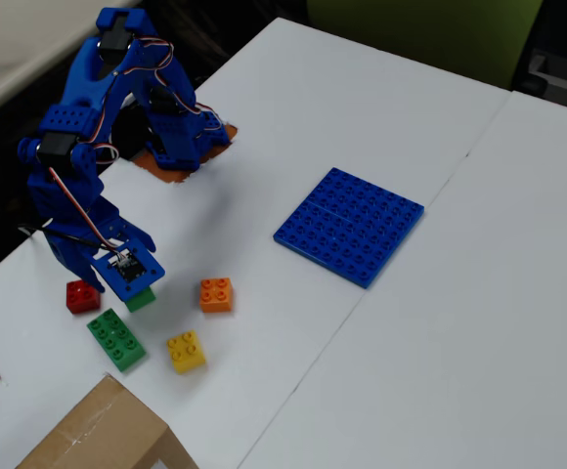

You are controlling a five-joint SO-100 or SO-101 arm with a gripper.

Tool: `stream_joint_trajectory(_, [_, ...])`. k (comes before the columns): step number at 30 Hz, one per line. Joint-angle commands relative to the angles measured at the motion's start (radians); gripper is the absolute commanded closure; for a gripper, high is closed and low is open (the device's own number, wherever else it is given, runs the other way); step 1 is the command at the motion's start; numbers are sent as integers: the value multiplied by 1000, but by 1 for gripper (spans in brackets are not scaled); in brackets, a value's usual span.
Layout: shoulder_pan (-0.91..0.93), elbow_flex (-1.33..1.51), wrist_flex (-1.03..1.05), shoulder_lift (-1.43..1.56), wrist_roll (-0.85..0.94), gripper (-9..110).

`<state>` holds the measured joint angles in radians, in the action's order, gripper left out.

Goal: Pick up the 2x2 green block and go up the 8x8 blue block.

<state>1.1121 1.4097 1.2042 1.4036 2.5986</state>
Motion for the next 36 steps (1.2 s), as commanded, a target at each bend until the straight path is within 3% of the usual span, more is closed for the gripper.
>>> stream_joint_trajectory(1, [0,-54,-31,-9,-14,65])
stream_joint_trajectory(23, [-5,-95,-3,-156,-164,68])
stream_joint_trajectory(36, [-14,-95,44,-164,-170,86])
